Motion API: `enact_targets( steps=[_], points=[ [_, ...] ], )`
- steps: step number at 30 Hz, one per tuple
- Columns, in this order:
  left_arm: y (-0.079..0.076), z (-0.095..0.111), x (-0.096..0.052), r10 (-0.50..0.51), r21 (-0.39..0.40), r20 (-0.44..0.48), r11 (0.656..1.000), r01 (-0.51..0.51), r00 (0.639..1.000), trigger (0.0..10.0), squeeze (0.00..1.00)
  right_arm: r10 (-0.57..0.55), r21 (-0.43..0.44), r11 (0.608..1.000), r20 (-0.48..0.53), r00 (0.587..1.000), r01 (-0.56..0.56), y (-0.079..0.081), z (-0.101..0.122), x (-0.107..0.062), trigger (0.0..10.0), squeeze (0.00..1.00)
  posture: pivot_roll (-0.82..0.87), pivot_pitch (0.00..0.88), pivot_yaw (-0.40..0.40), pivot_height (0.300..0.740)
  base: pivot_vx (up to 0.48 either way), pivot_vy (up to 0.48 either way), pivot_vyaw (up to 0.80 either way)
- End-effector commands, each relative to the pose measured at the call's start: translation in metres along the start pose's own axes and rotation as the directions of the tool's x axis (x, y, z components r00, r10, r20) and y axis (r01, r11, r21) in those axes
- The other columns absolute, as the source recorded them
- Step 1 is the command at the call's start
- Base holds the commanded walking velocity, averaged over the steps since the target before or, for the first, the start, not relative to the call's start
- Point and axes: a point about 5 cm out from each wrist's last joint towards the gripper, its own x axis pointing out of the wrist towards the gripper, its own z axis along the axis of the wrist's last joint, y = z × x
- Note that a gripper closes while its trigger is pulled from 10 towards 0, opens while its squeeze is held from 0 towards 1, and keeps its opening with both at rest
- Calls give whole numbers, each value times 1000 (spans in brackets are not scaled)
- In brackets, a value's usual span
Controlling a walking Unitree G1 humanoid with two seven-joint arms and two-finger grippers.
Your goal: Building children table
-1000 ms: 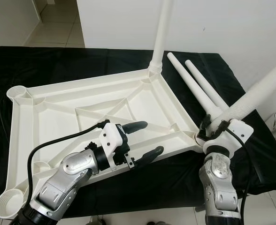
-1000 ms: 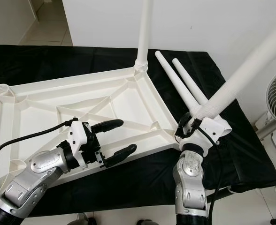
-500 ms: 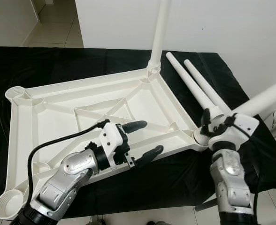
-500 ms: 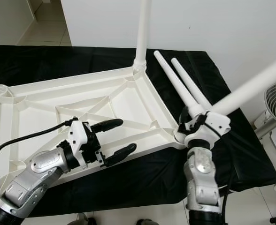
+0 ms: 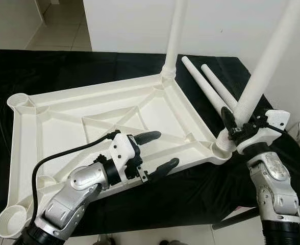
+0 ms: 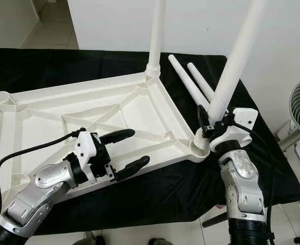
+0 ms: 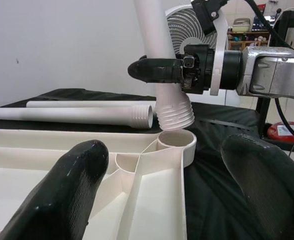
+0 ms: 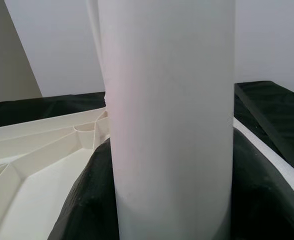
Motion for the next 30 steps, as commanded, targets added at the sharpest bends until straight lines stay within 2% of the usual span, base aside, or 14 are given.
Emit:
enact_targets(
  steps=[1,4,5,11,13,16,30],
  points=[
    [-4,1,1,-69,10,-2,998,69,998,10000,0,17,8,1000,22,1000,-17,0,5,1,0,0,-1,131,-40,740,0,0,0],
    [-4,1,1,-67,11,-2,998,68,998,10000,0,24,14,1000,21,999,-24,3,4,0,39,0,-1,131,-40,740,0,0,0],
    [-4,1,1,-66,12,-3,998,66,998,10000,0,34,6,999,19,999,-34,6,1,-1,10000,0,3,128,-38,740,0,0,0],
    [-3,1,0,-65,14,-6,998,65,998,10000,0,35,-17,999,38,999,-35,15,-2,-7,10000,0,0,128,-35,740,0,0,0],
    [-2,1,1,-66,14,-8,998,67,998,10000,0,28,-17,999,42,999,-27,23,-9,-16,10000,0,-5,129,-28,740,0,0,0],
    [-2,0,1,-69,13,-9,997,70,998,10000,0,21,-7,1000,36,999,-21,26,-13,-21,10000,0,-10,129,-23,740,0,0,0],
    [6,4,7,-34,-35,6,999,34,999,10000,0,18,-24,1000,71,997,-16,22,-7,-19,10000,0,-9,119,-21,740,0,0,0]
  ],
)
